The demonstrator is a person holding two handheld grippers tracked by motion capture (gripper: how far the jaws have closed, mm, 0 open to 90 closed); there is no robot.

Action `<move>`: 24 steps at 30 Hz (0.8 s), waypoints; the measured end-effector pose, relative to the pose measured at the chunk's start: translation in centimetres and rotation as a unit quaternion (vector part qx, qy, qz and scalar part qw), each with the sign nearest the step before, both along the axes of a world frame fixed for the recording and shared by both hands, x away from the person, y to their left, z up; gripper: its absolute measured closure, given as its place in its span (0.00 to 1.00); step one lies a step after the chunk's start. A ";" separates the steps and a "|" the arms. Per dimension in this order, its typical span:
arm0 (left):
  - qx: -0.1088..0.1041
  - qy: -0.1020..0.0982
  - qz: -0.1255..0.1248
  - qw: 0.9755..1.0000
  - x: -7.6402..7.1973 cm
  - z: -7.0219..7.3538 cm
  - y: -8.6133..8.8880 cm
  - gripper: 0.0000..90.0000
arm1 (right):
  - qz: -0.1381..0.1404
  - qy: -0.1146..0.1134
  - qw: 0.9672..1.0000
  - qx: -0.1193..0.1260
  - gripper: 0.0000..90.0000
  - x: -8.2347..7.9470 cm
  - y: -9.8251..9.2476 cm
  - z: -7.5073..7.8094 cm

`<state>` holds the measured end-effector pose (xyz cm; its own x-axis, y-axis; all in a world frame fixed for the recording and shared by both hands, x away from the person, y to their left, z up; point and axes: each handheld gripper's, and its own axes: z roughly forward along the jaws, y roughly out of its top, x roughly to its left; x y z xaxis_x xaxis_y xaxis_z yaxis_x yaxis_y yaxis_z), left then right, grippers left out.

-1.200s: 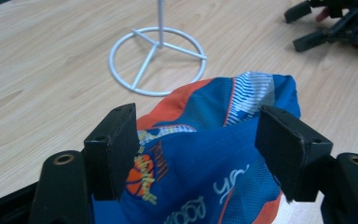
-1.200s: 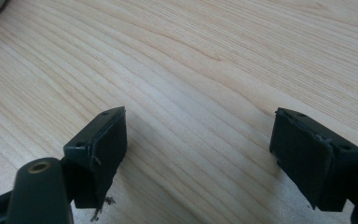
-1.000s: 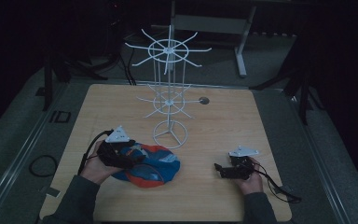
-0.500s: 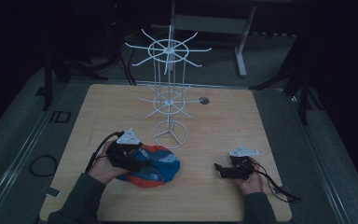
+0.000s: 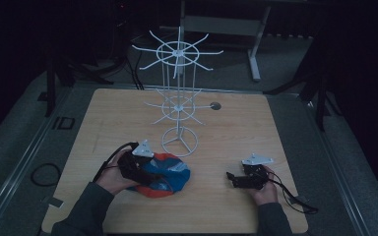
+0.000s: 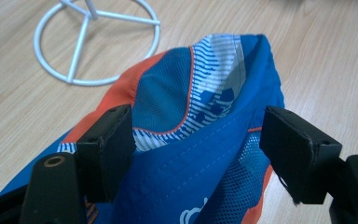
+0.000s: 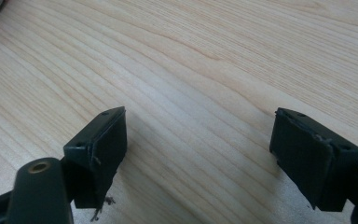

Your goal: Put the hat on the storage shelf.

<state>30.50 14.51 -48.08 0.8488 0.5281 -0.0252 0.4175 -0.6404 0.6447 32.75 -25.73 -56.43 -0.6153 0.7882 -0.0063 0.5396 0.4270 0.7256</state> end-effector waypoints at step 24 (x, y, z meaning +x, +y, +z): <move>0.070 -0.038 0.036 0.996 0.4 -0.8 -0.2 0.93 | 0.001 -0.001 1.000 0.000 0.21 0.0 0.0 0.0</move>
